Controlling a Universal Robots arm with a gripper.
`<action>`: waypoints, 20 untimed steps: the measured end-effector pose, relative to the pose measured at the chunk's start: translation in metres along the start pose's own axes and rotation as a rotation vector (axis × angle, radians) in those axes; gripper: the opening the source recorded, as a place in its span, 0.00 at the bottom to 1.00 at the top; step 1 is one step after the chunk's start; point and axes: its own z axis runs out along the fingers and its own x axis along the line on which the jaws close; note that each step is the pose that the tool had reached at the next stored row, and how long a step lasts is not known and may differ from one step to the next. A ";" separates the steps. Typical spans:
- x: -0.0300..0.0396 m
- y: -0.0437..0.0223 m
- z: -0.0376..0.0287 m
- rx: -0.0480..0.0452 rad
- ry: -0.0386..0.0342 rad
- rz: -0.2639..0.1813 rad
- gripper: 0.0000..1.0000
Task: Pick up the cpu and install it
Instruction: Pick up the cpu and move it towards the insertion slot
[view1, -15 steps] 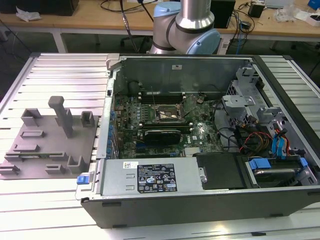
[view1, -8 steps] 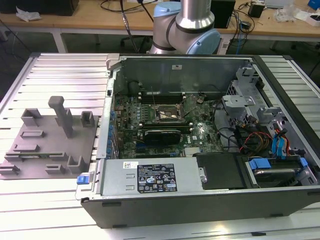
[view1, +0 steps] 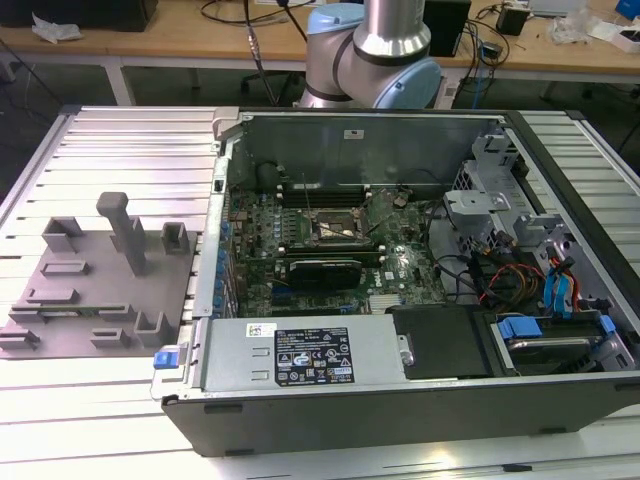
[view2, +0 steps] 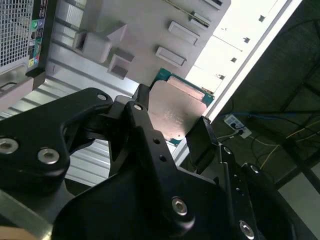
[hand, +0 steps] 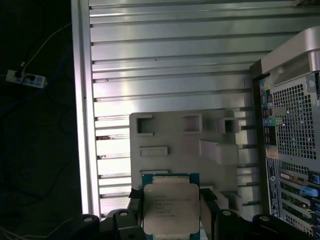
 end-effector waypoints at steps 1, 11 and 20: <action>-0.0021 0.0002 0.0001 0.0000 -0.0001 0.000 0.54; -0.0208 0.0014 0.0006 0.0000 0.0000 0.000 0.54; -0.0361 0.0024 0.0010 0.0001 0.0000 0.000 0.54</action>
